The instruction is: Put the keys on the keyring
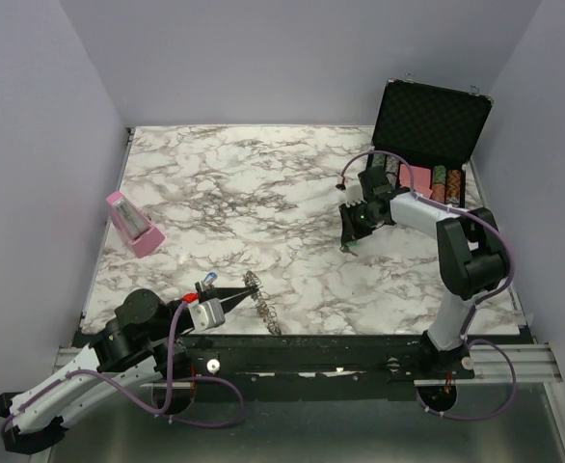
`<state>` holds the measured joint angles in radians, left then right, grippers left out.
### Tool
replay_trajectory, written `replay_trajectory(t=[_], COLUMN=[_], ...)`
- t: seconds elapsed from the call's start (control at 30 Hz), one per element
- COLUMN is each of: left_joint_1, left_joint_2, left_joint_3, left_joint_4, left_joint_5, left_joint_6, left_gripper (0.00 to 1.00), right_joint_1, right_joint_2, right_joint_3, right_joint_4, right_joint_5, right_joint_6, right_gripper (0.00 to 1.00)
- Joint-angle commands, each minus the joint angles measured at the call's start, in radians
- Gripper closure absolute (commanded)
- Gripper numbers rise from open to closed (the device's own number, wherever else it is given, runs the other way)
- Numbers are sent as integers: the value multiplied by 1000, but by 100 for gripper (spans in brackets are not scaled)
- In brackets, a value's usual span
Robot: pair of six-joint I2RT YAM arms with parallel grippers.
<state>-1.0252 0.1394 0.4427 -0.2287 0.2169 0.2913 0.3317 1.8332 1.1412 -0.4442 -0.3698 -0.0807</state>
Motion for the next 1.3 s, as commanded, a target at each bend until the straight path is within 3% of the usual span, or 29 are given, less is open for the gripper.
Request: replay_trajectory(t=[0.0,1.27], left_joint_1=[-6,-6], left_joint_2=[2,0], left_joint_3=[8,8], left_joint_4=[15,12], left_joint_5=[-10,-7], left_joint_6=[9,9], left_gripper=[100,100], right_joint_1=[-6,-6], right_joint_2=[11,57], right_joint_3=[28,97], right_joint_4=[-28,-114], right_joint_5=[-30,-38], right_joint_6=[-11,-31], right_gripper=[81,82])
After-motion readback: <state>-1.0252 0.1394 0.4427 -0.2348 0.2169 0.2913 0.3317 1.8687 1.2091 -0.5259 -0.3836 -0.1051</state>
